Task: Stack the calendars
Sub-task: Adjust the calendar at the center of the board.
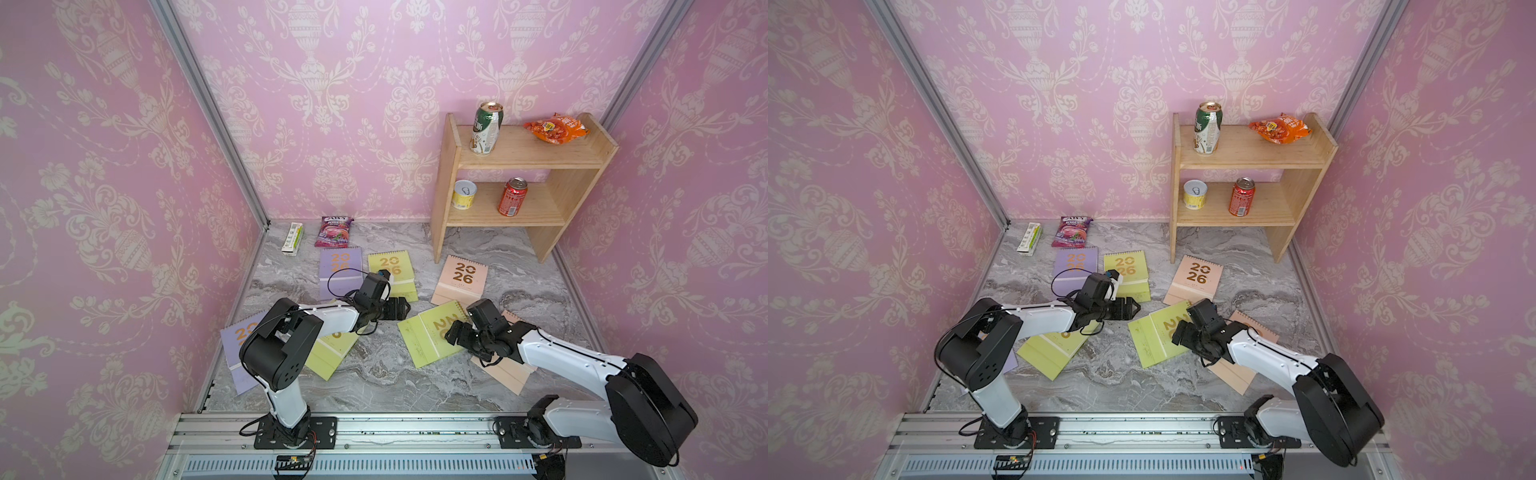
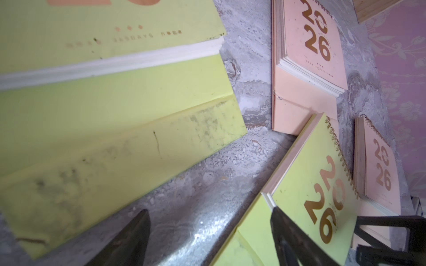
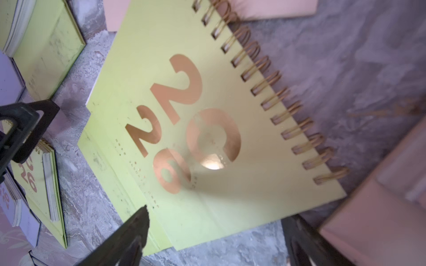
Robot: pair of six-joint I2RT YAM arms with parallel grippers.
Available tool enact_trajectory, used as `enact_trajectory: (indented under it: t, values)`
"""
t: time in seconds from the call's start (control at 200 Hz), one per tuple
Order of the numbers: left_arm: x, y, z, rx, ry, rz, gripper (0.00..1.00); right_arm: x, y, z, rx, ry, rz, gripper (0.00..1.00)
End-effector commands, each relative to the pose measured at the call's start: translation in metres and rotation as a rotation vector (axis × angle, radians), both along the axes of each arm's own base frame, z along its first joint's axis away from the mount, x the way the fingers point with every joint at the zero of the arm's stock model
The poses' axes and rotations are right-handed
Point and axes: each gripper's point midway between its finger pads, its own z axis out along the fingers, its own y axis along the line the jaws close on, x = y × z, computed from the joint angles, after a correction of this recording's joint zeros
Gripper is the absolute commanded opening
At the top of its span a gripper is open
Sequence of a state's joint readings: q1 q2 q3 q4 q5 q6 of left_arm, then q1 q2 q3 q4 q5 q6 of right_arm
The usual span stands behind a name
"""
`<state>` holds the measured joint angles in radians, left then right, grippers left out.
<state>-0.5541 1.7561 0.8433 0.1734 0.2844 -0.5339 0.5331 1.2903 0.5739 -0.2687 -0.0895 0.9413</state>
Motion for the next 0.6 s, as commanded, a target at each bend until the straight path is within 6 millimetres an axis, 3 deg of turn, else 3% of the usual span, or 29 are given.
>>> enact_trajectory:
  t: [0.0, 0.3, 0.325, 0.595]
  values:
    - [-0.012, -0.01, -0.009, -0.046, 0.056, -0.023, 0.81, 0.013, -0.003, 0.005, -0.039, -0.023, 0.033, 0.91]
    - [-0.043, -0.013, -0.022, -0.087, 0.132, -0.05, 0.76, 0.045, 0.008, 0.007, -0.049, -0.037, 0.112, 0.91]
    - [-0.055, -0.008, -0.031, -0.079, 0.16, -0.047, 0.76, 0.048, 0.011, 0.008, -0.047, -0.038, 0.121, 0.91]
    - [-0.085, -0.002, -0.027, -0.099, 0.186, -0.04, 0.75, 0.073, 0.029, 0.011, -0.026, -0.062, 0.209, 0.88]
